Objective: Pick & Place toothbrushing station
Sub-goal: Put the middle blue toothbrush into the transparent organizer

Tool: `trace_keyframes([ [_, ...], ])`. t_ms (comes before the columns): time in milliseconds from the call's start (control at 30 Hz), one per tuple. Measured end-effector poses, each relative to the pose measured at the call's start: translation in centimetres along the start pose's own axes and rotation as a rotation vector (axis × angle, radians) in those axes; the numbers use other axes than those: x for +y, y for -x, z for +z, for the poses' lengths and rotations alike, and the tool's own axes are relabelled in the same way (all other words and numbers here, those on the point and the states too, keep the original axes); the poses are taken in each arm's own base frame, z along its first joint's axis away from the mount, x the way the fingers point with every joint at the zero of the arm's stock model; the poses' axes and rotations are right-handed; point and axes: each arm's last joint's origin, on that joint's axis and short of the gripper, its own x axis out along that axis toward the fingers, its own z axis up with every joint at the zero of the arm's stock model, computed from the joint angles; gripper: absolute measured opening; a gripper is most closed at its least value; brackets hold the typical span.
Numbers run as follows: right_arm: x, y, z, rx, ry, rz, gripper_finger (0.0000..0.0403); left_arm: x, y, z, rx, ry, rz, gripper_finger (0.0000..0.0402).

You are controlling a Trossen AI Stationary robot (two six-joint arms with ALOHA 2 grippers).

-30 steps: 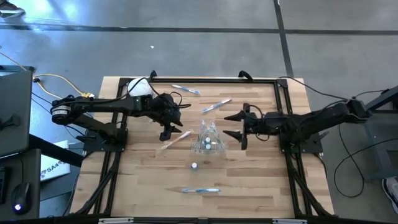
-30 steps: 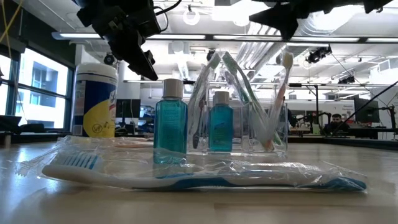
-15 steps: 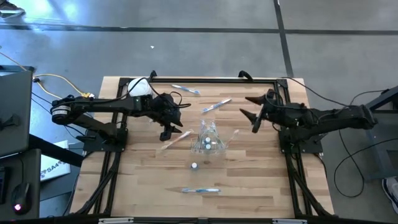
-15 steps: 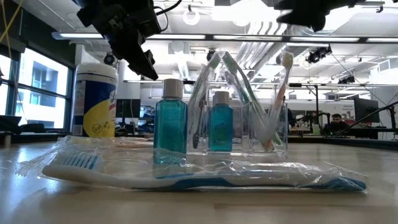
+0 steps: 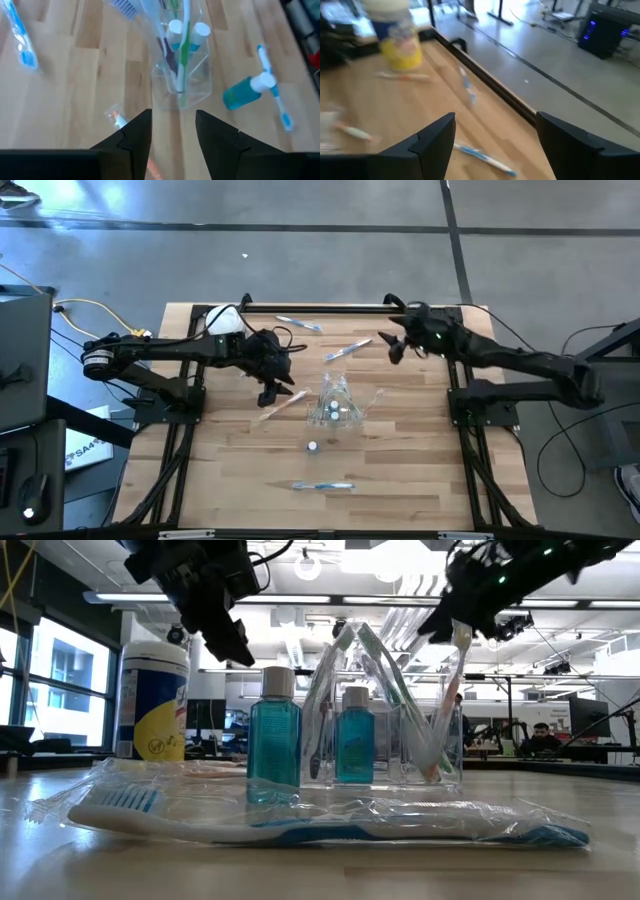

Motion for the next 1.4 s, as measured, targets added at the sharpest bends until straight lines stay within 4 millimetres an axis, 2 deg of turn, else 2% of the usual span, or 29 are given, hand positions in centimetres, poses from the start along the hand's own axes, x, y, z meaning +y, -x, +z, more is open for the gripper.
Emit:
trace_keyframes([
  [300, -4.3, -4.7, 2.1, 0.225, -0.007, -0.079, 0.0268, -0.2, 0.0, 0.1, -0.01, 0.084, -0.079, 0.0152],
  [467, -4.9, -7.9, 1.5, 0.352, 0.063, -0.001, 0.0268, -0.3, 0.0, 0.1, -0.009, 0.085, -0.099, 0.0152],
  [567, -5.3, -9.5, 0.5, 0.445, 0.076, 0.005, 0.0268, -0.3, 0.0, 0.1, -0.009, 0.085, -0.099, 0.0152],
  [800, -5.4, -12.3, -1.8, 0.549, 0.134, 0.065, 0.0268, -0.3, 0.0, 0.1, -0.009, 0.079, -0.098, 0.0152],
  [1067, -4.9, -14.3, -4.2, 0.638, 0.266, 0.129, 0.0268, -0.3, 0.0, 0.1, -0.009, 0.077, -0.098, 0.0152],
  [1267, -3.7, -15.2, -5.2, 0.65, 0.453, 0.194, 0.0268, -0.3, 0.0, 0.1, -0.009, 0.076, -0.097, 0.0152],
  [1400, -3.0, -15.5, -5.2, 0.629, 0.518, 0.219, 0.0268, -0.3, 0.0, 0.1, -0.007, 0.077, -0.097, 0.0152],
])
